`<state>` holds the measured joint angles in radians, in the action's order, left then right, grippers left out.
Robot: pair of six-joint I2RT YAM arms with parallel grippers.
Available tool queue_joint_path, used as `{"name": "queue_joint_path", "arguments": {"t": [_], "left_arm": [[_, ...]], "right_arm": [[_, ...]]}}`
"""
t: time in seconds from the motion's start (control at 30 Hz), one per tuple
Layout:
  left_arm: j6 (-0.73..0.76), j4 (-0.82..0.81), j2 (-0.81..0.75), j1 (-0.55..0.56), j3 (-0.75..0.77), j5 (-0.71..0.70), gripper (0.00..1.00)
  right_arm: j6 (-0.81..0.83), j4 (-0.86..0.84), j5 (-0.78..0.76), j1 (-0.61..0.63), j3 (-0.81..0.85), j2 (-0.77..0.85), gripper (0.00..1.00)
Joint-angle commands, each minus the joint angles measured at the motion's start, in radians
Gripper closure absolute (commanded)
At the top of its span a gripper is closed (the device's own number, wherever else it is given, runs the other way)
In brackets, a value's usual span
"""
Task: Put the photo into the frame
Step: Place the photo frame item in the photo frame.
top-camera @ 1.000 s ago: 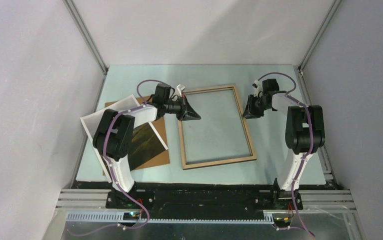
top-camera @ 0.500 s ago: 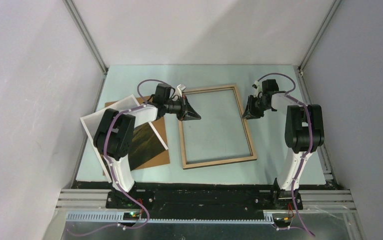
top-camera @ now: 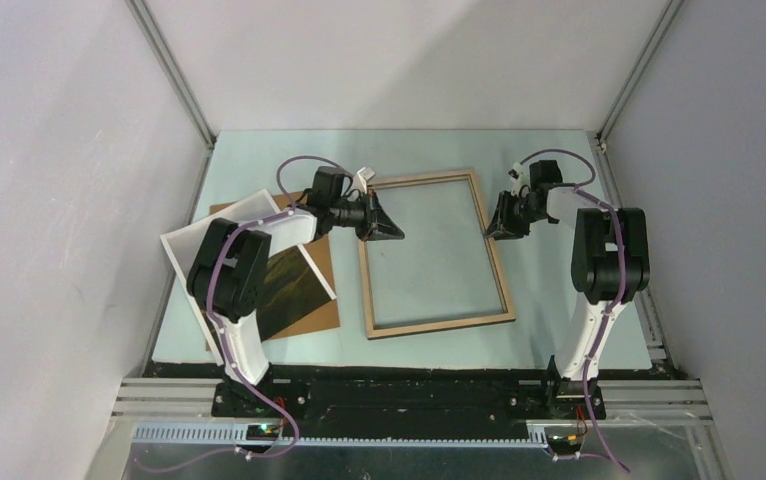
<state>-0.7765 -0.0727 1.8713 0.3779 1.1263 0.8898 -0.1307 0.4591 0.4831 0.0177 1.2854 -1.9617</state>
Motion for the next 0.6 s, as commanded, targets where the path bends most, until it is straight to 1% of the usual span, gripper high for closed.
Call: {"name": "queue_joint_path", "arguments": {"t": [0.0, 0.27, 0.57], "left_arm": [[0.036, -0.024, -0.063, 0.034, 0.028, 0.044, 1.0], [0.044, -0.026, -0.076, 0.036, 0.025, 0.049, 1.0], [0.013, -0.049, -0.062, 0.036, 0.034, 0.067, 1.0]], "right_arm": [[-0.01, 0.0, 0.057, -0.001, 0.028, -0.014, 0.66], [-0.01, 0.003, 0.061, -0.001, 0.033, -0.022, 0.66], [-0.01, 0.004, 0.066, 0.004, 0.037, -0.025, 0.66]]}}
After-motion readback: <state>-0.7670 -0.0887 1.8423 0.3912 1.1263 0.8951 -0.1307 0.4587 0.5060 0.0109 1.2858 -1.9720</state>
